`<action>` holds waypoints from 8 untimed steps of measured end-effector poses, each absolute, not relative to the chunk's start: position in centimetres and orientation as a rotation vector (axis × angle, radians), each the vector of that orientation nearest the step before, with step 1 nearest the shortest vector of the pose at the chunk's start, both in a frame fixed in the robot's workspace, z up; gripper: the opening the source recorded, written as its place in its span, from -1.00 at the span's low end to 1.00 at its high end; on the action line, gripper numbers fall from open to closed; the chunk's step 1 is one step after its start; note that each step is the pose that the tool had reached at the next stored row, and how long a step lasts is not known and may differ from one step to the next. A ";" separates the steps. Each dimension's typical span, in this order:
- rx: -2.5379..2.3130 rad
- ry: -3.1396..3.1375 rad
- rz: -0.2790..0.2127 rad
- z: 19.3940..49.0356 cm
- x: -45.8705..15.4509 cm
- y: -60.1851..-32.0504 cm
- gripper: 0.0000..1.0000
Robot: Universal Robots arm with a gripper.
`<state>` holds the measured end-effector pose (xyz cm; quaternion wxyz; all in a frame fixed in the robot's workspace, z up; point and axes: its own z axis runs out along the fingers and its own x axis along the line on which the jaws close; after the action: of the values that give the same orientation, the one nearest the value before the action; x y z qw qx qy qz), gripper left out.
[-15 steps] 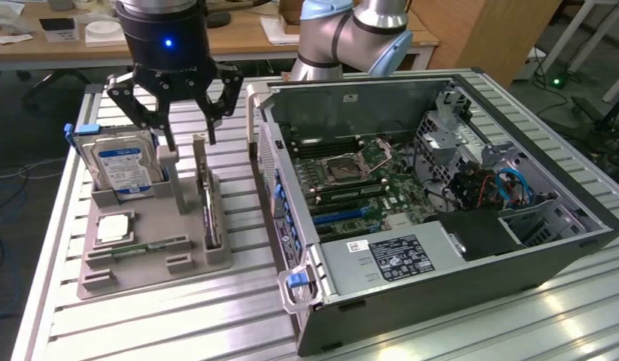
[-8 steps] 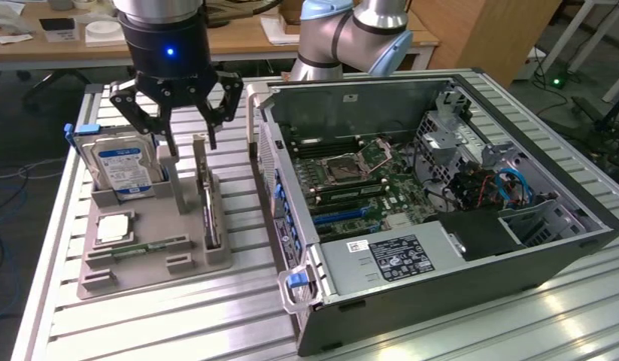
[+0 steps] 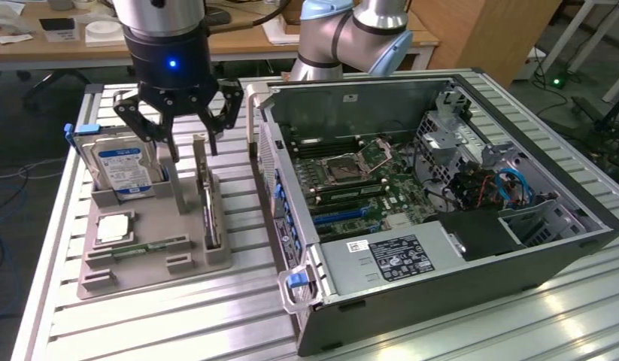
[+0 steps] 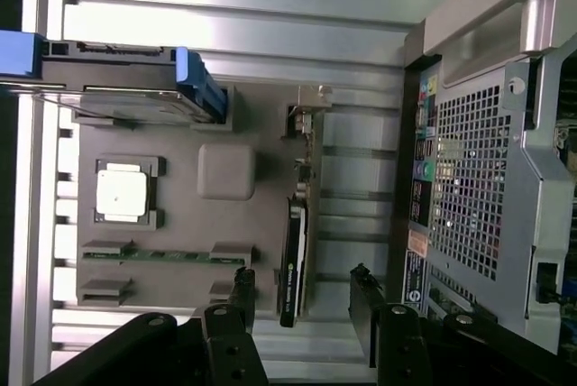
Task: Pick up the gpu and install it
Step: 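Pick up the gpu and move the gpu toward the slot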
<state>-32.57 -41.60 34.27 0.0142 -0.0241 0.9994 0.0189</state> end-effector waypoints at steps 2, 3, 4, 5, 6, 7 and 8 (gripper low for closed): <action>-0.075 3.112 0.059 34.0 -32.6 -41.6 0.10; -0.074 3.112 0.059 33.8 -32.6 -41.6 0.10; -0.071 3.112 0.058 33.7 -32.6 -41.6 0.10; -0.068 3.112 0.056 33.6 -32.6 -41.7 0.10; -0.067 3.112 0.052 33.5 -32.6 -41.7 0.10; -0.066 3.112 0.050 33.4 -32.6 -41.7 0.10; -0.066 3.112 0.050 33.2 -32.6 -41.7 0.10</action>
<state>-32.56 -41.68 33.21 0.0141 -0.0211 0.9995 0.0161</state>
